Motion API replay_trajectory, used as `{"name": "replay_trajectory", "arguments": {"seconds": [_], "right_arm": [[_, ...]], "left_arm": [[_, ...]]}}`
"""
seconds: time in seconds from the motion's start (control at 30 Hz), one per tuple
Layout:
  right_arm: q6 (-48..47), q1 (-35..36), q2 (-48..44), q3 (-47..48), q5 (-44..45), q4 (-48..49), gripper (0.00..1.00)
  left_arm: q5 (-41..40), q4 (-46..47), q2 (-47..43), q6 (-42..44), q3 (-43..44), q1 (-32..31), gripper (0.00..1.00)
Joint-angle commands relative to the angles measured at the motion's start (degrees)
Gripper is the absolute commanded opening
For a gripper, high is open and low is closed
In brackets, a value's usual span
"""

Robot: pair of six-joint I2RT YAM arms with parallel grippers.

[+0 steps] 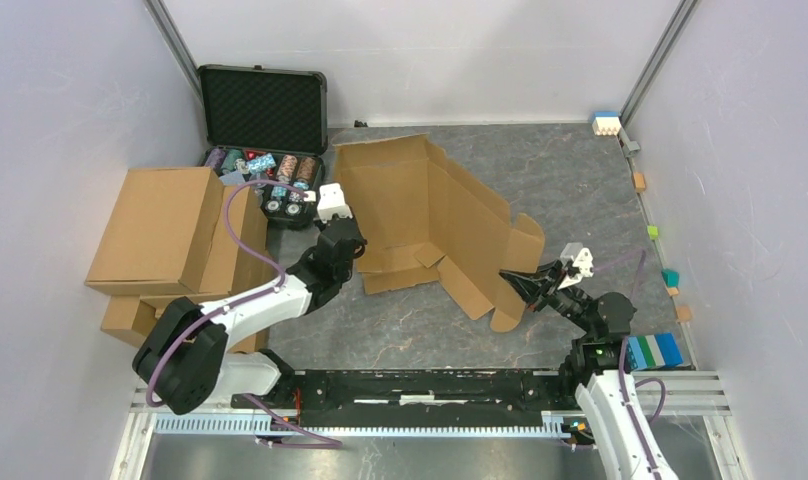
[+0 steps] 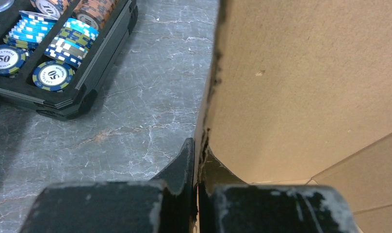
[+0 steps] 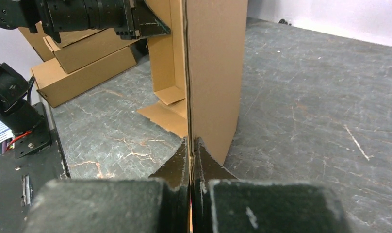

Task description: Fold the paper box

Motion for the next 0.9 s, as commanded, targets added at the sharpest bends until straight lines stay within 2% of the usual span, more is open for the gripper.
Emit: {"name": "replay_trajectory", "arguments": {"seconds": [0.0,0.23,0.43,0.63,0.87], "right_arm": [[-0.6,3.6,2.3,-0.9,3.7,-2.9,0.00],[0.5,11.4,5.5,-1.6,12.5,-0.9,0.00],[1.1,21.0,10.8,-1.2,19.5,2.2,0.00],[6.0,24.2,14.8,-1.4,24.5,7.2,0.00],[11.2,27.0,20.2,-1.3,25.4,12.7,0.00]], "left_arm": [[-2.9,8.8,-0.1,-9.2,0.9,0.2,0.02],[-3.8,14.4,-2.9,-13.5,-8.0,0.2,0.02],[-3.2,14.0,-1.6,-17.7,-7.4,0.2,0.02],[-2.0,15.3,0.0,-17.4,-7.6,0.2,0.02],[0.1,13.7,-0.9,-15.7,-8.2,-0.4,0.02]]}}
